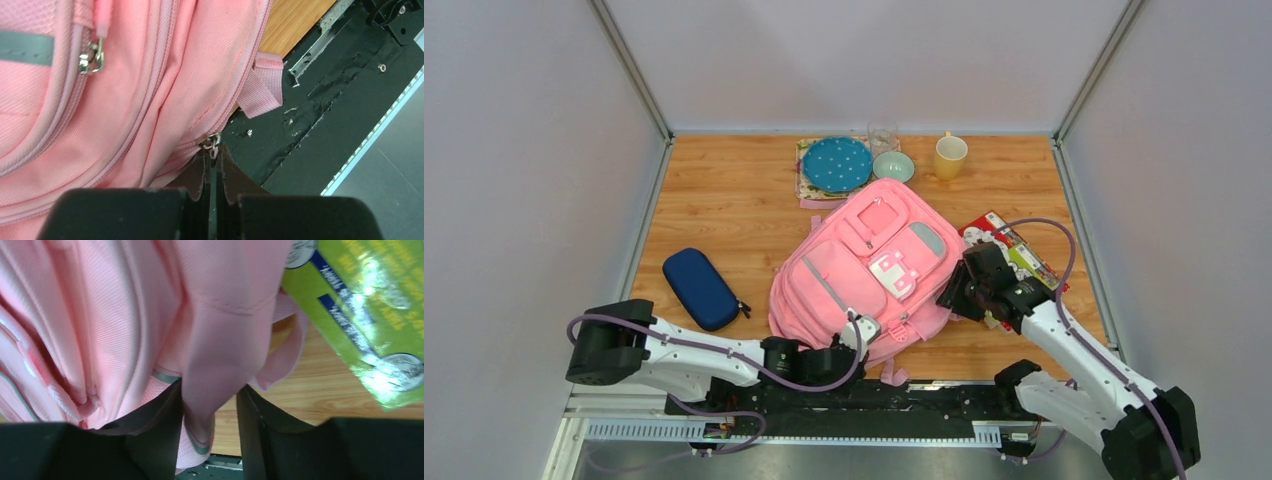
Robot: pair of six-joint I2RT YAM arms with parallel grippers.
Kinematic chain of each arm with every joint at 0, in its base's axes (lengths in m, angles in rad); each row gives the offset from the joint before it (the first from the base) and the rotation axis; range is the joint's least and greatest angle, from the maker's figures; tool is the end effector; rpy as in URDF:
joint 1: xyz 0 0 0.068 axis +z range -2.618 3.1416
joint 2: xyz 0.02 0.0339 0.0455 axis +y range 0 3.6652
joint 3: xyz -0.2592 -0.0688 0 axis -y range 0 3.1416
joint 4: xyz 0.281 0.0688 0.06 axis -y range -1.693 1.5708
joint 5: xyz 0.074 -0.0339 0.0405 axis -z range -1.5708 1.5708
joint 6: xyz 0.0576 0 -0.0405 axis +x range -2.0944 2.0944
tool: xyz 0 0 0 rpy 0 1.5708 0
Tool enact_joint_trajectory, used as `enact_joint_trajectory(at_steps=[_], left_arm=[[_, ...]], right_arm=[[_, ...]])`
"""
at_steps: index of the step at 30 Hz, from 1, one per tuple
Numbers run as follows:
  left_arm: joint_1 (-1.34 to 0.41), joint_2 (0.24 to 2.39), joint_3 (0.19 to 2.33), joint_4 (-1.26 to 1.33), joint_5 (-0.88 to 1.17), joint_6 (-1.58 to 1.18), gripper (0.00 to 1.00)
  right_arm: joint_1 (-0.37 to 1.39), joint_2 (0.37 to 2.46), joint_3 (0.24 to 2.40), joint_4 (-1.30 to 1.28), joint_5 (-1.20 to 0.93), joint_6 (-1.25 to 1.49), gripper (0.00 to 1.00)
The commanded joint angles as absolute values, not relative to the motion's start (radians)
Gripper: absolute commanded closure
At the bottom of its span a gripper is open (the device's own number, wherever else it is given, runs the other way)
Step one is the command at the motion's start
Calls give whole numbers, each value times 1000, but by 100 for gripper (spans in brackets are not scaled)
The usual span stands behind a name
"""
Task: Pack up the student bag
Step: Unzip the student bag at the center of the board.
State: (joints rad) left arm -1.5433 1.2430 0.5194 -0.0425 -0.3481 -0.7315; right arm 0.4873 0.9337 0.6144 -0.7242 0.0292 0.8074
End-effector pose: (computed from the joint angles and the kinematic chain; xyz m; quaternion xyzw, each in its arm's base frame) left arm 0.0273 -0.2786 0.1290 0.2955 0.8594 -0.2831 0.3066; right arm 0.1931 0.1004 0.1769 0.1576 0.9524 0.1459 0.2164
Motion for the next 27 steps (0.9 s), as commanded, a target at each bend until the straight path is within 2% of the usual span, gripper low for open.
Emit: enact_joint_trajectory(at_steps=[1,2,4,7,8,12,18,20,23,27], left_arm=[[-1565,1298,601,-45,-333,-732,100],[-1565,1313,610,-44,-336,-730,100],[-1563,1321,632,-44,-341,-723,100],[-1565,1313,629,-14,-334,-726,100],[-1565,1307,629,-5,-331,-723,100],[-1565,1299,637,-6,-302,-689,100],[-1565,1331,709,5,-278,-629,100],[-1565,1341,718,5,-272,-618,100],[-1562,1342,719,5,-287,-615,100],[-1552,1344,721,9,-285,-609,100]], right_arm=[[451,815,615,-788,34,778,47],[451,713,586,-813,26,817,36],[451,611,577,-908,15,859,30],[457,383,531,-931,-151,952,19],[459,298,516,-951,-166,984,19],[472,177,451,-957,-274,1121,20],[517,227,407,-838,-327,1155,21],[552,290,425,-819,-279,1164,21],[664,359,439,-756,-194,1215,21],[932,449,428,-629,-5,1339,21]])
